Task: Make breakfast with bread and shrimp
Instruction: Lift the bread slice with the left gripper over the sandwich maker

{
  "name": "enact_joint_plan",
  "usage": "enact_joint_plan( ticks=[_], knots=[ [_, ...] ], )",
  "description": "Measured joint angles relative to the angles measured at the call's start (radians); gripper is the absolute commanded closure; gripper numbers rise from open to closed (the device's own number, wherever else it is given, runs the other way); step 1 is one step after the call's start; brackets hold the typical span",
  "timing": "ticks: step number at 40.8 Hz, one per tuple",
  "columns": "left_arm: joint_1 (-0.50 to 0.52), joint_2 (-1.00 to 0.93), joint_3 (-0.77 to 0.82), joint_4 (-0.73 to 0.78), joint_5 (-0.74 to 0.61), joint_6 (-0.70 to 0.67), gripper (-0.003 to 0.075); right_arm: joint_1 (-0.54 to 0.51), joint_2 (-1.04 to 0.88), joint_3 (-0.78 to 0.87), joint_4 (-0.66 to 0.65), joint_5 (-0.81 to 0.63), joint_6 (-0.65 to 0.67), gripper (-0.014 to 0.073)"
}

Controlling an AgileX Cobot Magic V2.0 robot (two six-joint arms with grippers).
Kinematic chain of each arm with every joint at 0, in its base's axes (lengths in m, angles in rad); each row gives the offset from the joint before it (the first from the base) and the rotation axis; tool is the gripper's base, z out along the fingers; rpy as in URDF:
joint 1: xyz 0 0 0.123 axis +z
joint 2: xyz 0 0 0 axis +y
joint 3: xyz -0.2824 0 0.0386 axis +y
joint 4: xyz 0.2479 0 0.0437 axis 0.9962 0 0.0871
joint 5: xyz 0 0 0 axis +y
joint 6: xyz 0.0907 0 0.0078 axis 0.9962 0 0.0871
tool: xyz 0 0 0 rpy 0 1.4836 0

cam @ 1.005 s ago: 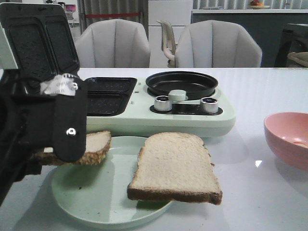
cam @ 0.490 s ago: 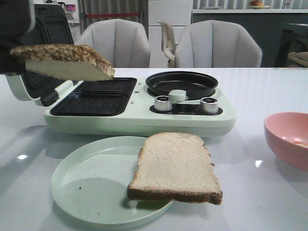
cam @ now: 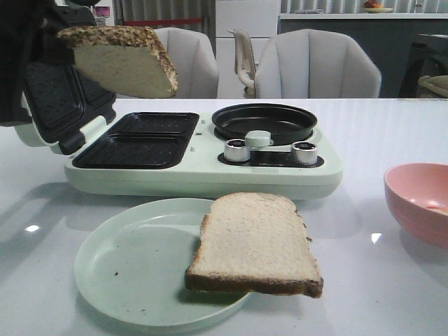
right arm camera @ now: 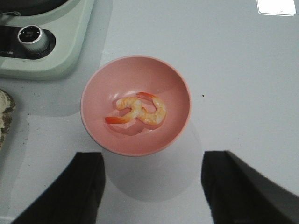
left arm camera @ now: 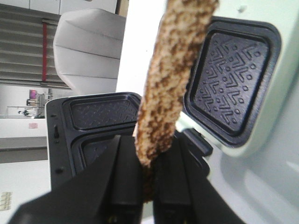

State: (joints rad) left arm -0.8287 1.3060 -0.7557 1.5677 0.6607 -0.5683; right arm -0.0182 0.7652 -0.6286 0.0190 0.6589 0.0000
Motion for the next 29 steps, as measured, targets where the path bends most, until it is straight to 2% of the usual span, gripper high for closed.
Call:
enact_joint_plan(
  ticks=[7, 14, 29],
  knots=[
    [0.139, 0.119, -0.117, 0.027, -0.143, 0.0, 0.0619, 0.0, 0.0, 0.0, 0.0, 0.0, 0.0, 0.0045],
    [0.243, 0.26, -0.264, 0.037, -0.215, 0.0, 0.0619, 0.0, 0.0, 0.0, 0.0, 0.0, 0.0, 0.0045],
    [0.339, 0.574, -0.6, 0.046, -0.263, 0.01, 0.0619, 0.0, 0.0, 0.0, 0.0, 0.0, 0.0, 0.0045]
  ],
)
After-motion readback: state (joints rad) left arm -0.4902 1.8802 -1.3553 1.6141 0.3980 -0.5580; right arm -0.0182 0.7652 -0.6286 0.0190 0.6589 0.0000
